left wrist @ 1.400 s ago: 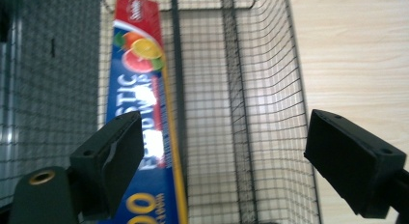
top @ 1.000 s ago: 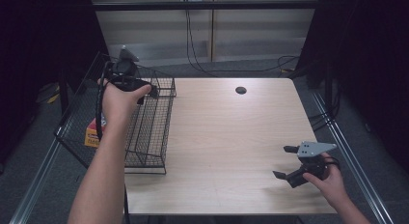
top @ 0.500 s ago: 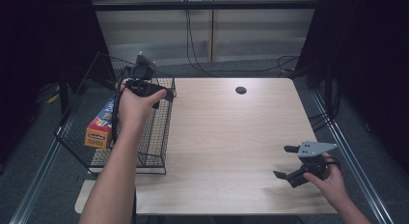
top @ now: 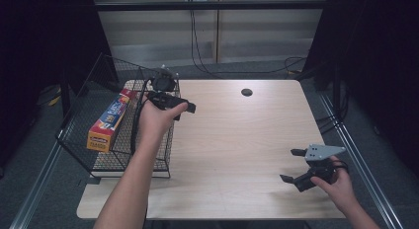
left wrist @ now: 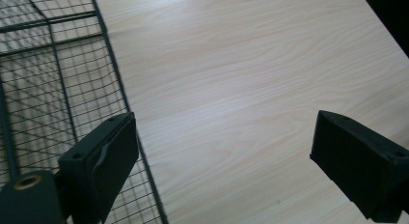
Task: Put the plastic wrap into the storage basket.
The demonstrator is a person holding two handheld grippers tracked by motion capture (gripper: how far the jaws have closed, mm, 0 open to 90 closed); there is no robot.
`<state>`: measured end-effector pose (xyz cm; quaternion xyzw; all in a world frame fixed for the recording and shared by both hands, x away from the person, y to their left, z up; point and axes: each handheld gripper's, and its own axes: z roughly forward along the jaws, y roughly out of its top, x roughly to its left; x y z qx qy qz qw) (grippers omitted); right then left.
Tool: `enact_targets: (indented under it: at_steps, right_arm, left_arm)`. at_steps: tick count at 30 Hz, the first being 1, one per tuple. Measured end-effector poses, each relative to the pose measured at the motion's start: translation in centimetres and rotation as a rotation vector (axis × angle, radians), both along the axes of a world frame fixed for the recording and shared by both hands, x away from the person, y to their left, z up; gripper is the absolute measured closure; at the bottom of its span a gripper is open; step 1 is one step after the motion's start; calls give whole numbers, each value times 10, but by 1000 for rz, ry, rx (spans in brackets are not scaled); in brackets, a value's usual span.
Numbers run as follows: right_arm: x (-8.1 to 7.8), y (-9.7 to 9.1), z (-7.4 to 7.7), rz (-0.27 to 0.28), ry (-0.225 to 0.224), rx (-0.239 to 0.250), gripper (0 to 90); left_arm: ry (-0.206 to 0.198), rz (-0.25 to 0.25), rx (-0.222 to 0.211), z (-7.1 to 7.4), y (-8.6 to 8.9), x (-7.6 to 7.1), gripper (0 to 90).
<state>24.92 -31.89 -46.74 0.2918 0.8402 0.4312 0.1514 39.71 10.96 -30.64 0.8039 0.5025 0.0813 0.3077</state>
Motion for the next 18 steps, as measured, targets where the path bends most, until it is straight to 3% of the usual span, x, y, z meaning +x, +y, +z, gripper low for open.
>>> enact_targets:
  at_steps: [13, 18]
  right_arm:
    - [0, 0, -1, -3, 3, -7, 3]
    - [0, 0, -3, 1, 9, -11, 2]
  left_arm:
    - [7, -73, -32, -25, -22, -5, 91]
    - [-11, -100, -37, -34, -33, -10, 90]
